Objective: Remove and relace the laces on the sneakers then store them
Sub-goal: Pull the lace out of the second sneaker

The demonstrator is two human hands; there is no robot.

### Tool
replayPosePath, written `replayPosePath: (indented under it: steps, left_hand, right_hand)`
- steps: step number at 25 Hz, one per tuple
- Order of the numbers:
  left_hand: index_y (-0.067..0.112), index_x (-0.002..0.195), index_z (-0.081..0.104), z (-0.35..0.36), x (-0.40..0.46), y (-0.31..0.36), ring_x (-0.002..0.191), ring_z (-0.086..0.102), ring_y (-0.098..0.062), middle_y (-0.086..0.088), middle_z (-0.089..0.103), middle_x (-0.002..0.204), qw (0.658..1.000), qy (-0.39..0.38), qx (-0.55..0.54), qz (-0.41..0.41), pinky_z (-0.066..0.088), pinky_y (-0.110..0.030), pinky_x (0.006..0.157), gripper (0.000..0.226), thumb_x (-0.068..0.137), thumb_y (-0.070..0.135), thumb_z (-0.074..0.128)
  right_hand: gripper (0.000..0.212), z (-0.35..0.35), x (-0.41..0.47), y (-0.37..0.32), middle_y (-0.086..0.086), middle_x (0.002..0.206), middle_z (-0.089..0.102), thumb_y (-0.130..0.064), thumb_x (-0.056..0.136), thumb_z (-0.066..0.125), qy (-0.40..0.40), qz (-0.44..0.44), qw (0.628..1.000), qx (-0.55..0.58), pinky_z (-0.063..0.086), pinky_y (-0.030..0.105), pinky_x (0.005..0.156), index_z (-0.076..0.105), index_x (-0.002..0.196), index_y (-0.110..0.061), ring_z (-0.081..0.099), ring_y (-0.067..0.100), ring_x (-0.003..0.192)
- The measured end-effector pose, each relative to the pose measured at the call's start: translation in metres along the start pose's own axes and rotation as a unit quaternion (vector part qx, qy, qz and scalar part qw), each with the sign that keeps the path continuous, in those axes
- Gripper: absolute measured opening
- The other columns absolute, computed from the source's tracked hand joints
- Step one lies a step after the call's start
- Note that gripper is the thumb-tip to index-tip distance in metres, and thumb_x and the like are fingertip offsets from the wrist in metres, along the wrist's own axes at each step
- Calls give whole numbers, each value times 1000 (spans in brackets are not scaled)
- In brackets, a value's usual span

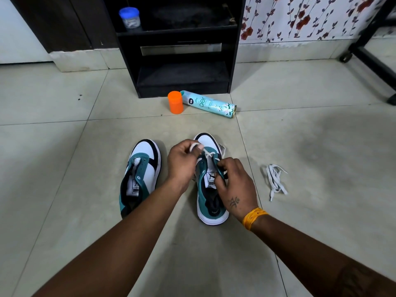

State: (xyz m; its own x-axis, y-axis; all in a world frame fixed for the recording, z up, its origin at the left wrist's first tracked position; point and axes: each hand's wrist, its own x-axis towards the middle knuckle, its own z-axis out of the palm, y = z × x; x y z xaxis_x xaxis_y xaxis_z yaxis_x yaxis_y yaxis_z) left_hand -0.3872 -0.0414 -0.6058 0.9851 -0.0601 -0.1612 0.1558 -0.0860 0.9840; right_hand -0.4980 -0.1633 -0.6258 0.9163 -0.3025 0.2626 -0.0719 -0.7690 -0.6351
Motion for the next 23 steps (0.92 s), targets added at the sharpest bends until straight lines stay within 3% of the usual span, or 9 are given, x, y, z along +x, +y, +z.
replayPosePath:
  steps: [2,3,6,9,10,13,17,21,23]
  left_hand:
    - [13,83,66,3,-1,7,53,61,-10,-1,68,69,982,72,-151,-89,50,-23,55,21,103,15,61]
    - [13,83,65,3,-2,9,51,60,-9,0,68,66,975,79,-176,-107,49,-21,53,22,104,16,60]
    - [13,80,70,1,-7,7,59,64,-9,-1,71,70,992,1,-107,-70,54,-24,60,16,95,18,73]
    - [17,76,75,-3,-5,-1,76,71,-18,-5,77,84,997,-57,-21,-37,61,-41,79,11,76,22,85]
    - [18,74,74,-3,-3,-2,77,71,-18,-2,77,85,998,-60,6,-23,60,-41,81,11,74,22,85]
    - [21,69,68,2,-2,0,70,64,-17,0,72,76,999,-28,19,-22,56,-35,76,20,85,14,77]
    - [17,81,69,7,0,-1,60,63,-16,-4,71,74,967,102,-182,-143,50,-32,68,20,100,14,61]
    - [4,88,71,9,-13,-2,73,67,-19,-9,75,83,992,4,-97,-77,54,-33,72,15,89,17,78]
    - [5,86,75,12,-9,-5,72,69,-16,-7,77,82,998,12,-37,-48,56,-33,74,8,85,10,81]
  right_hand:
    - [24,0,1,1,-1,108,56,-27,88,59,-3,3,1000,-4,53,42,68,55,112,-23,60,26,88]
    - [24,0,1,1,-1,107,56,-28,88,58,-3,5,1000,-6,53,43,68,55,111,-22,60,26,89]
    - [23,2,1,1,-1,106,57,-28,88,58,2,1,1000,-5,52,43,68,55,110,-22,60,26,88]
    - [23,2,1,1,-1,105,56,-24,87,61,6,1,1000,-5,52,42,66,55,108,-21,60,26,86]
    - [23,2,1,1,-1,105,56,-23,87,62,5,1,1000,-6,51,42,65,55,108,-21,60,27,85]
    - [24,3,1,1,-1,106,56,-23,87,62,2,1,1000,-4,51,42,66,55,109,-21,60,26,86]
    - [25,2,1,1,-2,109,57,-25,87,60,2,4,1000,3,53,43,72,55,111,-22,60,26,91]
    - [25,2,0,0,-2,108,56,-27,86,57,1,0,1000,3,53,43,70,55,111,-22,60,26,90]
    - [25,3,0,0,-2,108,56,-26,86,58,0,3,1000,1,53,44,70,55,111,-22,60,26,90]
